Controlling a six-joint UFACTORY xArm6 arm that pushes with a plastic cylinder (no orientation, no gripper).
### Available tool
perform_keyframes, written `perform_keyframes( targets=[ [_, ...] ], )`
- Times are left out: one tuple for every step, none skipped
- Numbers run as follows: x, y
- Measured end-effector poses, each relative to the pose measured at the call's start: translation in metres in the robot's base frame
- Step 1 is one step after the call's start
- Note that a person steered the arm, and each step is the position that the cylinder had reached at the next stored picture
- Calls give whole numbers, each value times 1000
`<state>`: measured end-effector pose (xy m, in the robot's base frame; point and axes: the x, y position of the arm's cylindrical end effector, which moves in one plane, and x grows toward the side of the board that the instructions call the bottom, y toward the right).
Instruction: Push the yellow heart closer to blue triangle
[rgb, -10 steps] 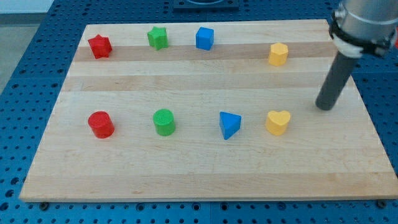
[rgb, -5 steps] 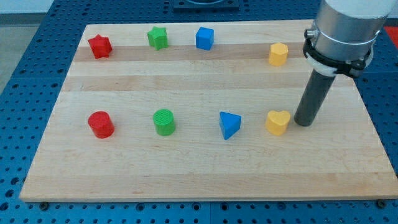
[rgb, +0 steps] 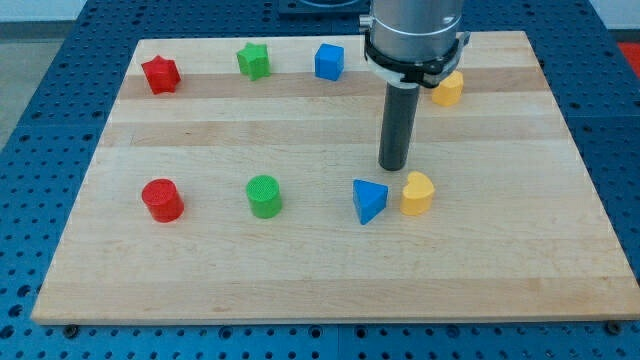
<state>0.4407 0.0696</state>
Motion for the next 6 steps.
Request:
perform_keyframes(
  targets=[
    [33, 87],
    [41, 138],
    [41, 137],
    [31, 93],
    [25, 35],
    [25, 26]
  ],
)
